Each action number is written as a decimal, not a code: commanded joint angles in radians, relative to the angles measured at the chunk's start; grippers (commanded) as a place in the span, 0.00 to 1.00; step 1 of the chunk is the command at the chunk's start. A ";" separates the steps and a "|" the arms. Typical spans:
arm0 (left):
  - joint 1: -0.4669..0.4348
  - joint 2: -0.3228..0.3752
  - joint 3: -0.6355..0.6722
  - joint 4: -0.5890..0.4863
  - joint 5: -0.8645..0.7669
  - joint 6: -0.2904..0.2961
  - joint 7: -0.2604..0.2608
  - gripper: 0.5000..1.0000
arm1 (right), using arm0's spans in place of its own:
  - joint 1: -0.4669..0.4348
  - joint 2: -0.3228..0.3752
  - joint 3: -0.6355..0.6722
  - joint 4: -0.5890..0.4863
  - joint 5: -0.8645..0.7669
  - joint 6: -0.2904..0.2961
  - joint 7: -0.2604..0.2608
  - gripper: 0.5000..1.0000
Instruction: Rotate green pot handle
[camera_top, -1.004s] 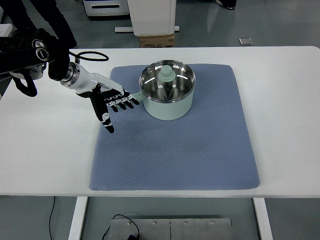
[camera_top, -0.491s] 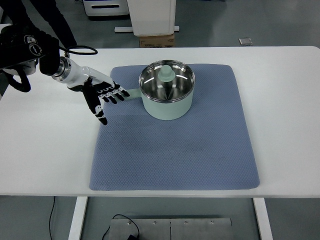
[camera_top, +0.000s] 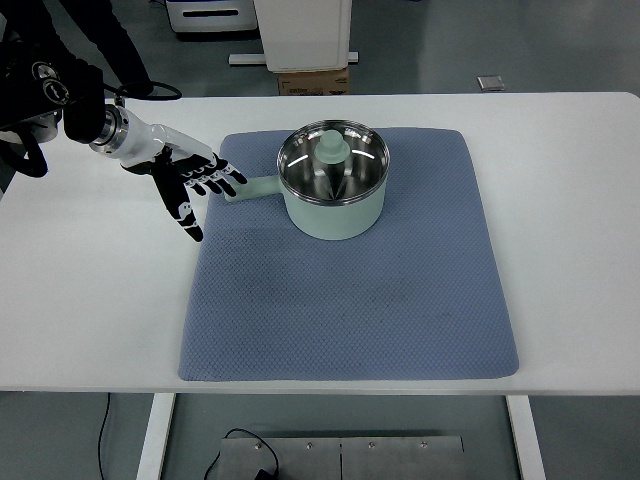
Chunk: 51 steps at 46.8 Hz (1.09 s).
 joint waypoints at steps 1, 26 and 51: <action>-0.002 0.001 -0.002 -0.006 -0.003 0.000 -0.001 1.00 | 0.000 0.000 0.000 0.000 0.000 0.000 0.000 1.00; -0.060 0.026 -0.006 -0.086 -0.014 0.000 -0.001 1.00 | 0.000 0.000 0.000 0.000 0.000 0.000 0.000 1.00; -0.068 -0.012 -0.249 -0.063 -0.495 0.000 -0.010 1.00 | 0.000 0.000 0.000 0.000 0.000 0.000 0.000 1.00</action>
